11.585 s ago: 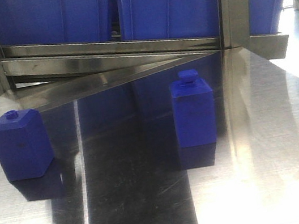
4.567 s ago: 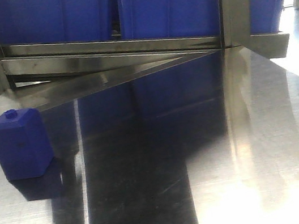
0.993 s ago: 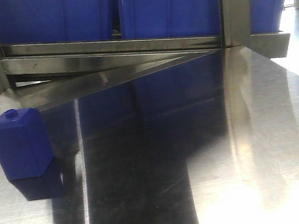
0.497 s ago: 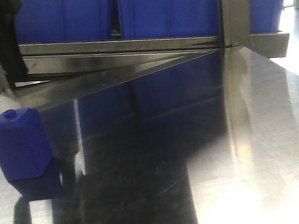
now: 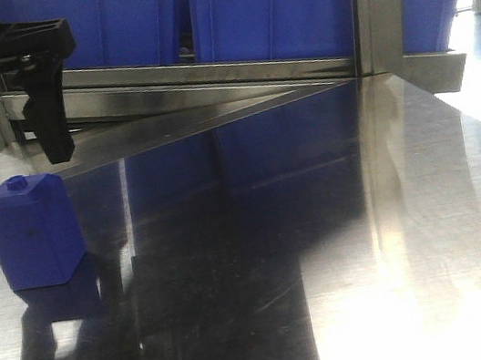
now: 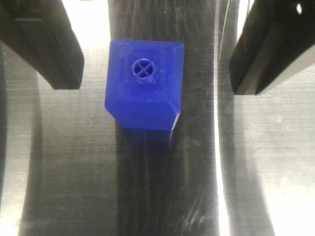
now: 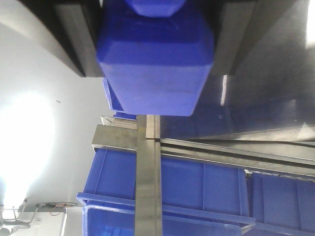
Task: Pick and sort blue part to right shelf
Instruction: 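Lower the left gripper onto the nearer blue part and close it, then lift the blue part off the table with the left gripper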
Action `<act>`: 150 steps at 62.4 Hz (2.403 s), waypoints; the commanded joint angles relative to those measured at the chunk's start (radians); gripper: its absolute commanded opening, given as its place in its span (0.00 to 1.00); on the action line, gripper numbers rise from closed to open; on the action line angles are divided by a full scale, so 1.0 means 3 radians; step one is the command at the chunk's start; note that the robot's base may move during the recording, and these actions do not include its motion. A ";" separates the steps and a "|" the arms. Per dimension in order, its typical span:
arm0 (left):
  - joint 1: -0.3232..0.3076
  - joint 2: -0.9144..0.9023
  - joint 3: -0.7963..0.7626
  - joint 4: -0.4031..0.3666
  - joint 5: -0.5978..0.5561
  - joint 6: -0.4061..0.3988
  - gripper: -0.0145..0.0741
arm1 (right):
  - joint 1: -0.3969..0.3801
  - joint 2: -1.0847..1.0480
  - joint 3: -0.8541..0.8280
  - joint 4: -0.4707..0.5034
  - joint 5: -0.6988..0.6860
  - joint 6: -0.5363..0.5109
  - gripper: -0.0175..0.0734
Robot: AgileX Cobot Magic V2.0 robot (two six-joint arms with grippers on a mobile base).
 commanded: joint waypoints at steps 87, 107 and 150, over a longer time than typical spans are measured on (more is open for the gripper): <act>-0.0070 0.0228 0.0074 0.0034 -0.0125 -0.0034 0.77 | -0.0012 0.0021 -0.0104 -0.0041 -0.0343 -0.0023 0.68; -0.0070 0.0228 0.0074 0.0034 -0.0125 -0.0034 0.56 | -0.0012 0.0021 -0.0104 -0.0041 -0.0343 -0.0023 0.68; 0.0154 -0.0550 0.0579 -0.0928 -0.0768 0.1248 0.49 | -0.0012 0.0021 -0.0104 -0.0041 -0.0343 -0.0023 0.68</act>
